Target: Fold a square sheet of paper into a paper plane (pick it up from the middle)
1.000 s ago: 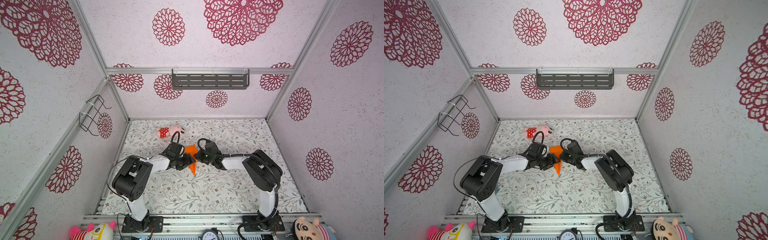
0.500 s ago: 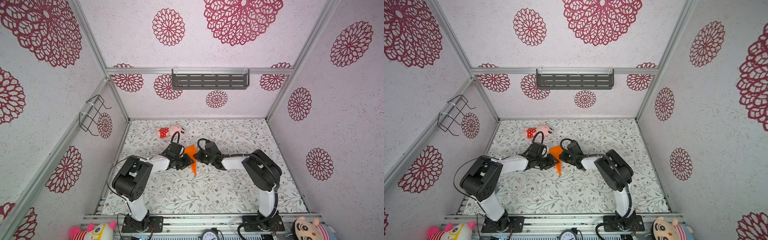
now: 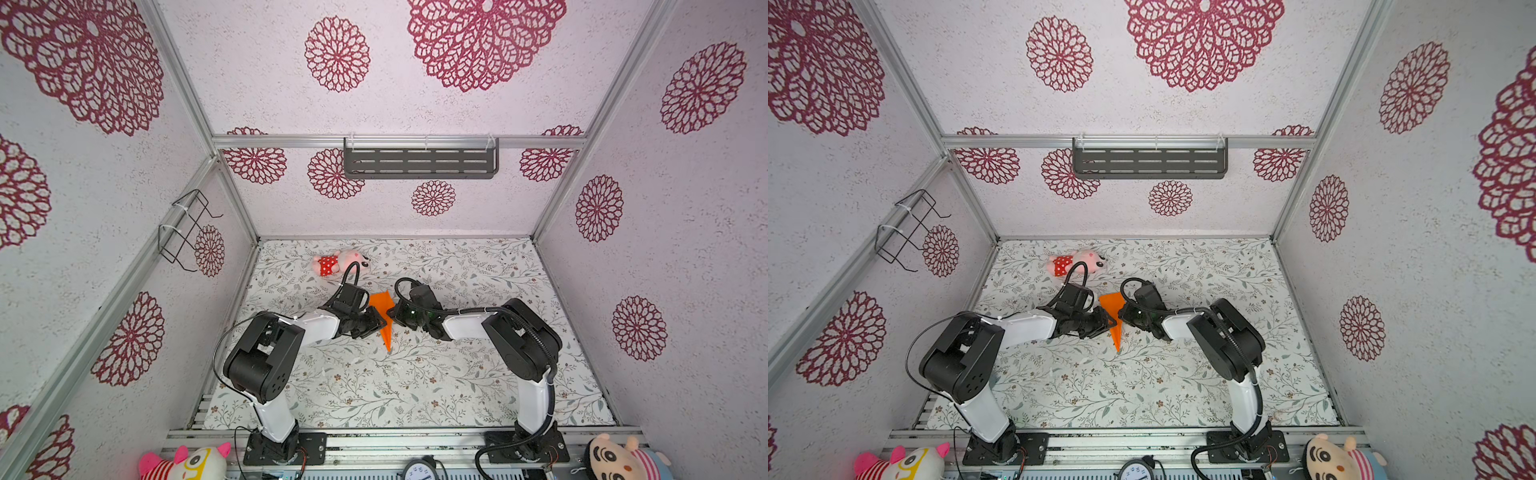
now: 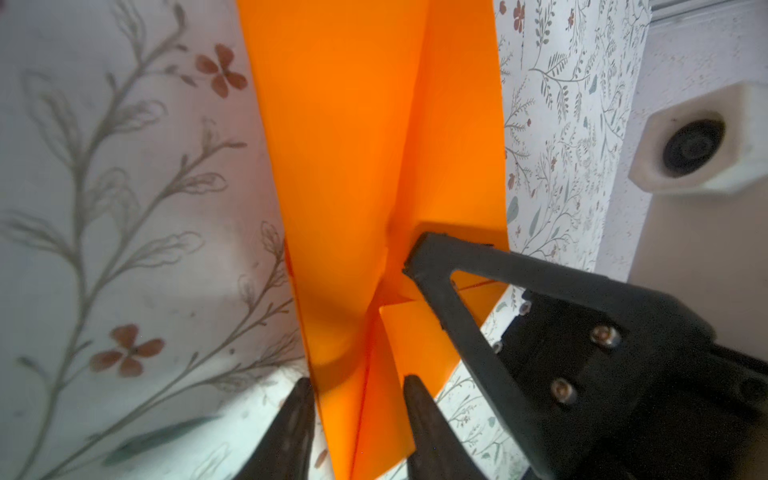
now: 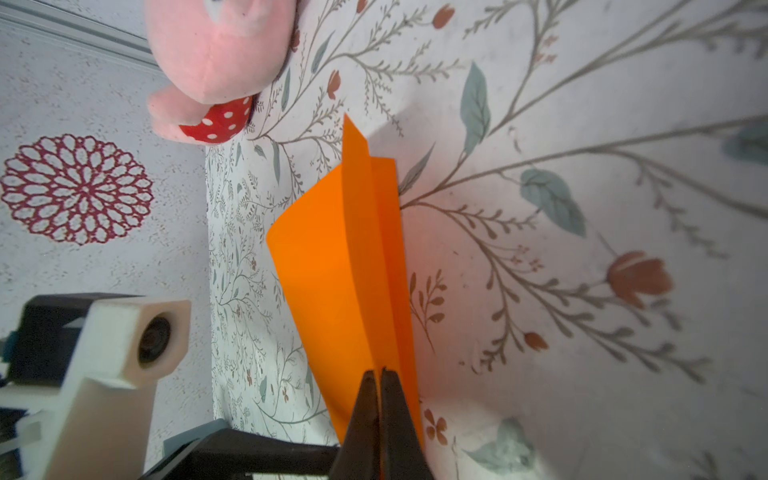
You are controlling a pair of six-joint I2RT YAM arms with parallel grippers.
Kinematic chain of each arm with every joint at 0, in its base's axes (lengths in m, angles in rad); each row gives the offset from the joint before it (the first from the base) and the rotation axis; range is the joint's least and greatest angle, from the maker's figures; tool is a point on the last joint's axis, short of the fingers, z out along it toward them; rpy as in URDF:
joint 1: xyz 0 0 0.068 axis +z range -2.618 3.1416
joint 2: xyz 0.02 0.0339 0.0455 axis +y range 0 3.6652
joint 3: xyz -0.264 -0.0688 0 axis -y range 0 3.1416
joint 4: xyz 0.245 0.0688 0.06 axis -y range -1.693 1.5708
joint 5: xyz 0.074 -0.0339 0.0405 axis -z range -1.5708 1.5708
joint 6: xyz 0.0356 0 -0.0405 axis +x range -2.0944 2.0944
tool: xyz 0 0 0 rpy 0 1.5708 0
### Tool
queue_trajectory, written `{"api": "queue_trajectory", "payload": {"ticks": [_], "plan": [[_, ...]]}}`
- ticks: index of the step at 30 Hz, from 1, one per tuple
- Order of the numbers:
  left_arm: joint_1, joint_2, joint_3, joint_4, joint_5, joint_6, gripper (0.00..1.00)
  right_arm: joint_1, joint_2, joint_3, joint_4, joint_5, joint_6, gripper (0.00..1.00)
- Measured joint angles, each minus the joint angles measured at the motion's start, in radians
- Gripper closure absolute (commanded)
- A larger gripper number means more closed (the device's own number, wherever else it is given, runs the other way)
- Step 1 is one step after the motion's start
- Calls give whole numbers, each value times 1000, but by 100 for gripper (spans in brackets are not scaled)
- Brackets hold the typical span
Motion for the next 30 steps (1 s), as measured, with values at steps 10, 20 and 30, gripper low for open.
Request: {"api": "queue_trajectory", "payload": {"ticks": [10, 20, 30], "plan": [[0, -23, 31, -57, -56, 42, 53, 0, 3, 0, 0, -3, 0, 100], [0, -49, 39, -113, -112, 83, 39, 0, 4, 0, 0, -10, 0, 100], [3, -24, 70, -100, -88, 105, 42, 0, 8, 0, 3, -18, 2, 100]]}}
